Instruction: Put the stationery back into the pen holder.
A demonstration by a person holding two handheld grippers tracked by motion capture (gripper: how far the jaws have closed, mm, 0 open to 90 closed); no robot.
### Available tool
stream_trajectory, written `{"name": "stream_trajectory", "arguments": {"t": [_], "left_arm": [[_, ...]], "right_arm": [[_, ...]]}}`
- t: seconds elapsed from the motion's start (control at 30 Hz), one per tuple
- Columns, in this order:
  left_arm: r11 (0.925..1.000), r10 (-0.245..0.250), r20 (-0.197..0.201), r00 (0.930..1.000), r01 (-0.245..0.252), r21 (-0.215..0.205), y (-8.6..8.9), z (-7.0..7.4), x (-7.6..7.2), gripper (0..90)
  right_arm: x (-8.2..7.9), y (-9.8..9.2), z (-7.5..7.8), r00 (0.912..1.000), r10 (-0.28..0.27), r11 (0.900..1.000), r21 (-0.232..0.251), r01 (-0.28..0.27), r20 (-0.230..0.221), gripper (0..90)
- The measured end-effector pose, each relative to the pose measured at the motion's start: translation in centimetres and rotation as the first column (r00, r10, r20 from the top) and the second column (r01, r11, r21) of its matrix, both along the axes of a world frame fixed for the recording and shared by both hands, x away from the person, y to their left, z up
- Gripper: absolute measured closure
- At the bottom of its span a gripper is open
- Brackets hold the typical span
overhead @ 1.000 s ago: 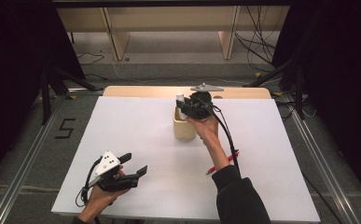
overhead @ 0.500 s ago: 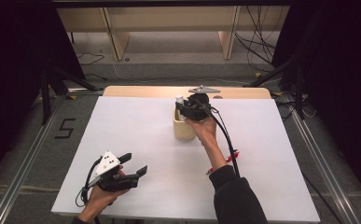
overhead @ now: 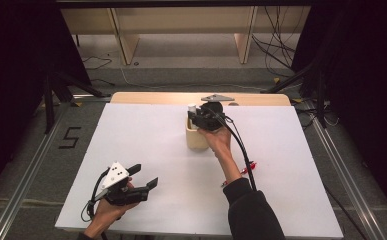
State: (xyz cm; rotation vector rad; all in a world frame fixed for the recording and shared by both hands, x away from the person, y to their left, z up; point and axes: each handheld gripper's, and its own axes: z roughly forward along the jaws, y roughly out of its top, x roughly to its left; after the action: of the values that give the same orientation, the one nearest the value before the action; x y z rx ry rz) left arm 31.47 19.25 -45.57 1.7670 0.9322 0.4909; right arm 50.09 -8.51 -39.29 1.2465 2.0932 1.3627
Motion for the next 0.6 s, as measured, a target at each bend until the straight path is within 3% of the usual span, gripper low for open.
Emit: {"name": "stream_trajectory", "arguments": {"t": [0.1, 0.23, 0.33, 0.47, 0.6], "left_arm": [[1.0, 0.0, -0.001, 1.0, 0.0, -0.001, 0.0, 0.0, 0.0, 21.4], [1.0, -0.001, -0.001, 1.0, 0.001, -0.001, 0.0, 0.0, 0.0, 21.3], [1.0, -0.001, -0.003, 1.0, 0.001, -0.001, 0.0, 0.0, 0.0, 21.3], [1.0, -0.001, -0.002, 1.0, 0.001, -0.001, 0.0, 0.0, 0.0, 21.3], [1.0, -0.002, -0.004, 1.0, 0.002, 0.003, 0.0, 0.0, 0.0, 21.3]], "right_arm": [[0.0, 0.0, -0.2, 1.0, 0.006, 1.0, -0.003, -0.006, -0.008, 66.1], [0.2, -0.2, -0.4, 0.9994, 0.002, 1.0, 0.016, -0.001, -0.034, 46.2], [0.0, -0.5, 0.1, 0.9998, -0.001, 1.0, 0.013, 0.002, -0.018, 38.7], [-0.5, -1.3, 1.2, 0.9998, 0.019, 0.999, 0.028, -0.02, 0.008, 35.4], [-1.2, -2.6, 2.2, 0.9988, 0.047, 0.999, -0.002, -0.047, 0.017, 32.8]]}}
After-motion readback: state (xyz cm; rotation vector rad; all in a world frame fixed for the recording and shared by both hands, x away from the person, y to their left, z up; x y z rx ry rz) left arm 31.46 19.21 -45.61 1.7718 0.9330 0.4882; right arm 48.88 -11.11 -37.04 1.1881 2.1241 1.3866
